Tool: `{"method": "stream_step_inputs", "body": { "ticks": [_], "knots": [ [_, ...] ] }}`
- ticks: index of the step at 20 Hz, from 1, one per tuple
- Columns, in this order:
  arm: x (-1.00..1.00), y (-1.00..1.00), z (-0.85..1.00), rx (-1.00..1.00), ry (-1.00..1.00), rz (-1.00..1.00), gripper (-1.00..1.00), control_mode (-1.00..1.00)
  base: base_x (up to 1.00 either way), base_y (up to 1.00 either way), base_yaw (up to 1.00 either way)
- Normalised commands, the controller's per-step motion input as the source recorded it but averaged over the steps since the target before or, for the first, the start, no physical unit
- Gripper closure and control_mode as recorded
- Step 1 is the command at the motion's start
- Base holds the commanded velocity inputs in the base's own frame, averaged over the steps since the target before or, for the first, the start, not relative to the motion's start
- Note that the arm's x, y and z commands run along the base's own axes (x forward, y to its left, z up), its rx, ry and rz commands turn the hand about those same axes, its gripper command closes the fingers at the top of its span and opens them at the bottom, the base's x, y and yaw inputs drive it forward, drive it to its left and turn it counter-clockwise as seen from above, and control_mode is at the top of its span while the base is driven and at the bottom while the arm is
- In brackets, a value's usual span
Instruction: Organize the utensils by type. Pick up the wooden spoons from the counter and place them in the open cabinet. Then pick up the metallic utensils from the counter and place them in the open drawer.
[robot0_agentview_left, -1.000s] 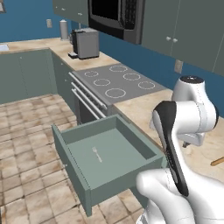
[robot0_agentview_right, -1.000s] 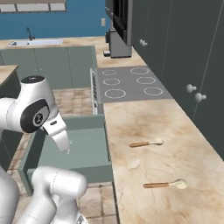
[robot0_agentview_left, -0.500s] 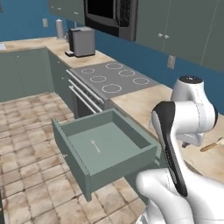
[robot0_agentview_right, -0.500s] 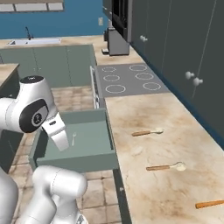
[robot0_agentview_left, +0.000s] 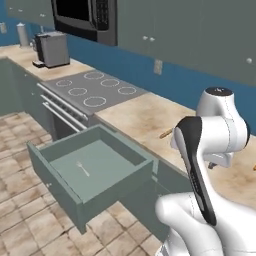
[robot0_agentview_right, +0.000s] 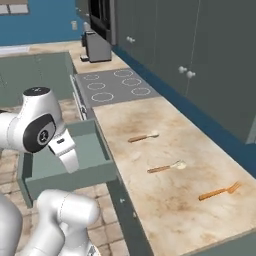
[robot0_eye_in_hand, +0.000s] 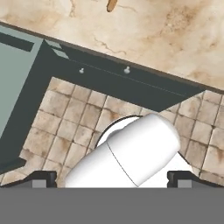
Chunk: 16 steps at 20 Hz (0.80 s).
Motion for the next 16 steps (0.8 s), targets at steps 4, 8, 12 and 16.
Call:
{"method": "stream_step_inputs", "body": {
  "ticks": [4,8,12,16],
  "knots": [
    [0.00,0.00,0.00,0.00,0.00,0.00,-1.00,1.00,-0.27,0.41,-0.44],
    [0.00,0.00,0.00,0.00,0.00,0.00,-1.00,1.00,-0.29,0.41,-0.46],
    [0.00,0.00,0.00,0.00,0.00,0.00,-1.00,1.00,-0.21,0.30,-0.47],
    [0.00,0.00,0.00,0.00,0.00,0.00,-1.00,1.00,-0.03,0.09,-0.44]
  ]
}}
